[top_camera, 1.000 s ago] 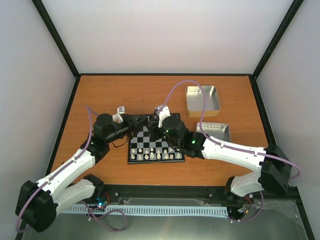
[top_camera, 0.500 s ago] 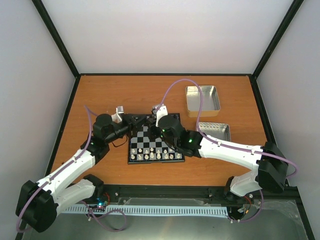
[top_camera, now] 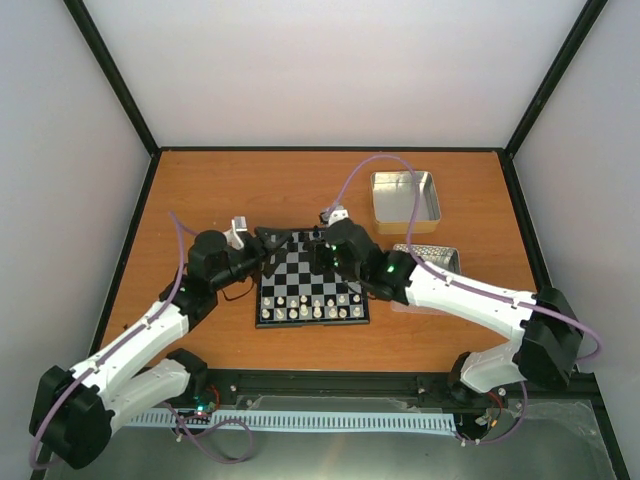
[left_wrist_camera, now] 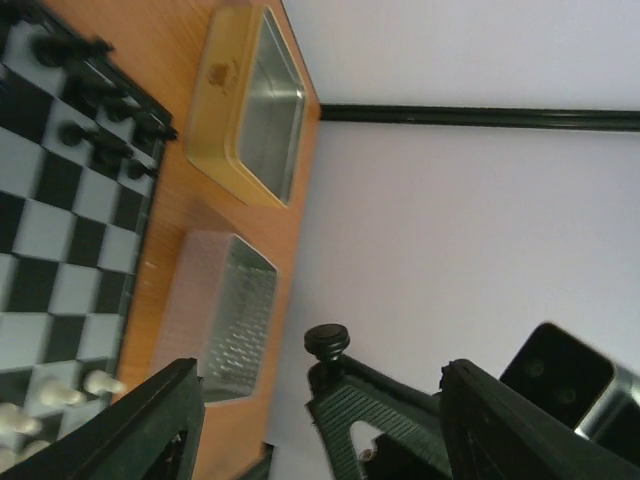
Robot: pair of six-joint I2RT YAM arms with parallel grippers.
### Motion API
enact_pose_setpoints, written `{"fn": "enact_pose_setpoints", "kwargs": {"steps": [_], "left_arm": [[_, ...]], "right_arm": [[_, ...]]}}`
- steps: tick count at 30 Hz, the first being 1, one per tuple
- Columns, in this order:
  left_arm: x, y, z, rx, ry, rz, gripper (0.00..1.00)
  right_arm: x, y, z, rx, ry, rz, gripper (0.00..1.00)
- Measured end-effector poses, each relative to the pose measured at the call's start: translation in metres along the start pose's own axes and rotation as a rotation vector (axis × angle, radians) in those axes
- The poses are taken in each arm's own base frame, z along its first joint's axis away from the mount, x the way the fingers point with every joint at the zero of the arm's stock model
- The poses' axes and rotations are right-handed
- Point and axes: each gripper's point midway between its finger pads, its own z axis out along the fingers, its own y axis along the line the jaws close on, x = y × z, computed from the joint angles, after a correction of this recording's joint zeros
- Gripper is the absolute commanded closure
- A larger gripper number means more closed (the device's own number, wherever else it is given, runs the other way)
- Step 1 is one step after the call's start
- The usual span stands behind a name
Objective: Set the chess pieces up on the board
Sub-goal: Place the chess piece on the chessboard.
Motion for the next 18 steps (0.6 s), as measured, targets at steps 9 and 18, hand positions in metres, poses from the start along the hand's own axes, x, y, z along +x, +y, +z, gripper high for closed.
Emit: {"fn": "enact_pose_setpoints", "kwargs": {"steps": [9,18], "left_arm": [[-0.033,0.042,-0.018,-0.227,-0.182,0.323,0.28],[-0.059,0.089,-0.045,-0.511,-0.270,0.623,0.27]], "right_arm": [[0.012,-0.057,0.007,0.061,0.297,0.161,0.97],[0.040,-0.072,0.059,0.097,0.576,0.264,0.97]]}}
